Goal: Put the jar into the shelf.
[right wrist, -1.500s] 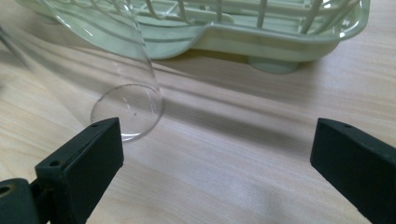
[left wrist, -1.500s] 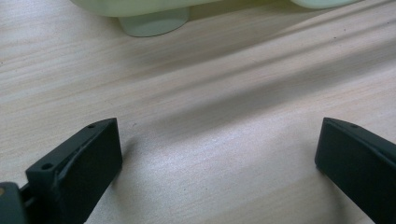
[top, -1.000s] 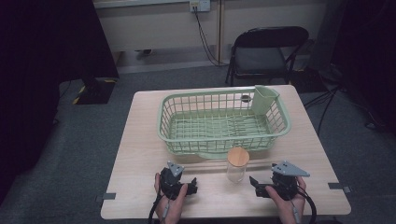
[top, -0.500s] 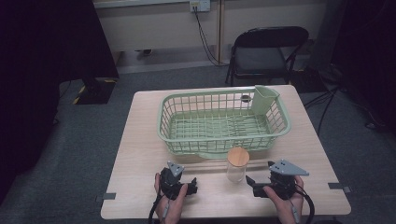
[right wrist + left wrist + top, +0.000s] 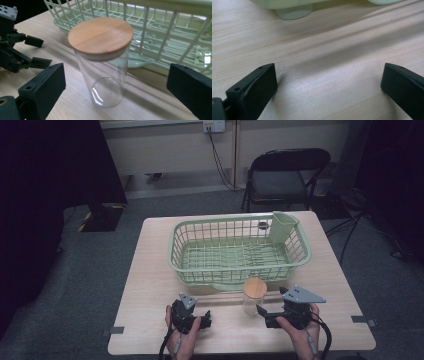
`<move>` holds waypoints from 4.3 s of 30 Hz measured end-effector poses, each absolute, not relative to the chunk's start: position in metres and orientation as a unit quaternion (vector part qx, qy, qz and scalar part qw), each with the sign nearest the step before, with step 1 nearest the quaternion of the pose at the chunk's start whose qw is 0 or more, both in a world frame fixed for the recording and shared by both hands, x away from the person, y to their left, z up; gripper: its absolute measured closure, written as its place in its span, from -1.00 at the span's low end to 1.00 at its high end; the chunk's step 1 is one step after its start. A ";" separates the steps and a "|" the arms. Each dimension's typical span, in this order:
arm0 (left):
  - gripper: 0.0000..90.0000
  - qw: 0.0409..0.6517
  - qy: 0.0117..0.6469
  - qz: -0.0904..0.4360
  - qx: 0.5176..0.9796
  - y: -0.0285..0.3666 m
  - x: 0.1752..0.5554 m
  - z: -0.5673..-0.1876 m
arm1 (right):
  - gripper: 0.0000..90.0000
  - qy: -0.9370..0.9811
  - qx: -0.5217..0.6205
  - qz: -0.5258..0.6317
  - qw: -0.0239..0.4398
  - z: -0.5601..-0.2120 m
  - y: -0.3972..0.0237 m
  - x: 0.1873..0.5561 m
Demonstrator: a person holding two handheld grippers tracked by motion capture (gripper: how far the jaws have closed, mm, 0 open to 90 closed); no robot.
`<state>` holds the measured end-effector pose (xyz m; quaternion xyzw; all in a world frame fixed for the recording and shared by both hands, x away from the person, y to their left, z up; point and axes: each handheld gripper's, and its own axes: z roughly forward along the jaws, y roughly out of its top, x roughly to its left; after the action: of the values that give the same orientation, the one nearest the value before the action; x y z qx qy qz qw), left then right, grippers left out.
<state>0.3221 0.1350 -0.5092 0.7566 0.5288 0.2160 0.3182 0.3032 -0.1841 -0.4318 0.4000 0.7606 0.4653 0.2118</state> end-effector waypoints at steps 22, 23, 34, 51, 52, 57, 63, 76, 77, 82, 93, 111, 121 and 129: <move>-0.99 0.318 0.529 0.216 0.757 0.135 0.322 -0.509 | -0.97 0.776 0.361 0.478 0.197 -0.421 -0.161 0.328; -0.99 0.318 0.529 0.216 0.757 0.135 0.322 -0.509 | -0.97 0.776 0.361 0.478 0.197 -0.421 -0.161 0.328; -0.99 0.318 0.529 0.216 0.757 0.135 0.322 -0.509 | -0.75 0.784 0.353 0.472 0.195 -0.425 -0.152 0.342; -0.99 0.318 0.529 0.216 0.757 0.135 0.322 -0.509 | -0.48 0.795 0.345 0.459 0.197 -0.430 -0.147 0.346; -0.99 0.318 0.529 0.216 0.757 0.135 0.322 -0.509 | -0.48 0.795 0.345 0.459 0.197 -0.430 -0.147 0.346; -0.99 0.318 0.529 0.216 0.757 0.135 0.322 -0.509 | -0.48 0.796 0.342 0.458 0.199 -0.430 -0.147 0.346; -0.99 0.318 0.529 0.216 0.757 0.135 0.322 -0.509 | -0.48 0.792 0.341 0.463 0.206 -0.427 -0.149 0.344; -0.99 0.318 0.529 0.216 0.757 0.135 0.322 -0.509 | -0.48 0.781 0.337 0.482 0.211 -0.415 -0.155 0.337; -0.99 0.318 0.529 0.216 0.757 0.135 0.322 -0.509 | -0.48 0.780 0.336 0.484 0.212 -0.414 -0.156 0.337; -0.99 0.318 0.529 0.216 0.757 0.135 0.322 -0.509 | -0.48 0.774 0.331 0.495 0.214 -0.407 -0.157 0.335; -0.99 0.318 0.529 0.216 0.757 0.135 0.322 -0.509 | -0.48 0.766 0.318 0.515 0.216 -0.393 -0.157 0.332; -0.99 0.318 0.529 0.216 0.757 0.135 0.322 -0.509 | -0.48 0.750 0.299 0.549 0.216 -0.361 -0.162 0.331; -0.99 0.318 0.529 0.216 0.757 0.135 0.322 -0.509 | -0.48 0.752 0.283 0.553 0.219 -0.336 -0.155 0.336; -0.99 0.317 0.528 0.216 0.758 0.135 0.322 -0.509 | -0.48 0.752 0.270 0.558 0.224 -0.314 -0.148 0.344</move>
<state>0.3221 0.1352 -0.5091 0.7576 0.5282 0.2158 0.3171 0.3441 -0.1484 -0.3140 0.2699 0.7521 0.5579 0.2243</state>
